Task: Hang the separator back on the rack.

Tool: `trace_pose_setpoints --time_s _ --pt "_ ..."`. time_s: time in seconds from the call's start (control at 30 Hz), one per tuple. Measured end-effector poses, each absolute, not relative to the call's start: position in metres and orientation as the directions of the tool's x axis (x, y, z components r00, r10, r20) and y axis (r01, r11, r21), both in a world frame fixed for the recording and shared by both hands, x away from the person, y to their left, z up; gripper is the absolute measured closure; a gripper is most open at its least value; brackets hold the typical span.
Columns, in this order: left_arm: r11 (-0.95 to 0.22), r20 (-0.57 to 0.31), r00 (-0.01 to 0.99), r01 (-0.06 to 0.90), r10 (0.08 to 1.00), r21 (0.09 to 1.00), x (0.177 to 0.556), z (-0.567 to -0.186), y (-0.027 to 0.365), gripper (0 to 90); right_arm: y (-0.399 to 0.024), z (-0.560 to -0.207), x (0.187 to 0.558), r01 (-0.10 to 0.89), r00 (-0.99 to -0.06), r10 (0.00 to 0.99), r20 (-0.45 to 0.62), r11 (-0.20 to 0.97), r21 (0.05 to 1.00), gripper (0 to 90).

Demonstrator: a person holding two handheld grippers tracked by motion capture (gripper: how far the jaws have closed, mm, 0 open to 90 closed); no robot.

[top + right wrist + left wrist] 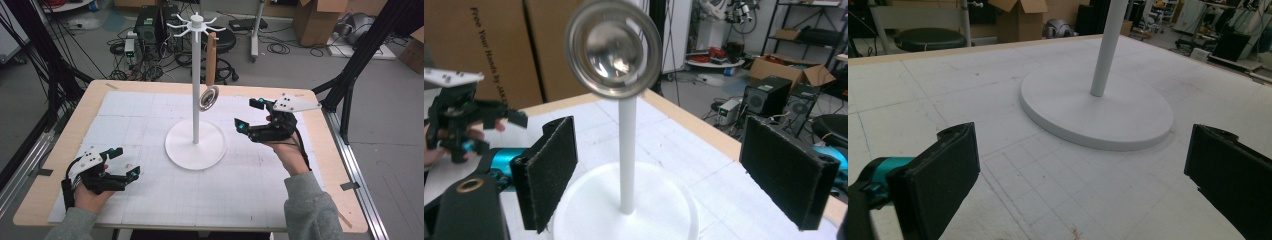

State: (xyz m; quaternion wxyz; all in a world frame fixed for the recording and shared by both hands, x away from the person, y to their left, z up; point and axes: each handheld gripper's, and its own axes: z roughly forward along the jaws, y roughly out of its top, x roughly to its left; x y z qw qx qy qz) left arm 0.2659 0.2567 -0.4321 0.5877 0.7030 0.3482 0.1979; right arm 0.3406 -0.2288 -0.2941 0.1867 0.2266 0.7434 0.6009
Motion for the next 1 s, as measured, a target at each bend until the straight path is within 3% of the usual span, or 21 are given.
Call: trace_pose_setpoints --time_s 0.17,0.27,1.0 --pt "-0.063 -0.134 0.678 0.258 0.722 0.964 0.266 -0.432 0.257 1.8 -0.233 -0.306 0.337 0.123 -0.827 0.562 -0.002 0.185 0.975 9.6" --pt "-0.061 -0.135 0.678 0.256 0.722 0.965 0.266 -0.432 0.257 1.8 -0.235 -0.313 0.334 0.124 -0.819 0.573 0.000 0.178 0.976 1.2" --pt "-0.059 -0.130 0.684 0.245 0.718 0.968 0.265 -0.431 0.257 1.8 -0.279 -0.369 0.325 0.174 -0.759 0.647 0.066 0.104 0.979 1.2"
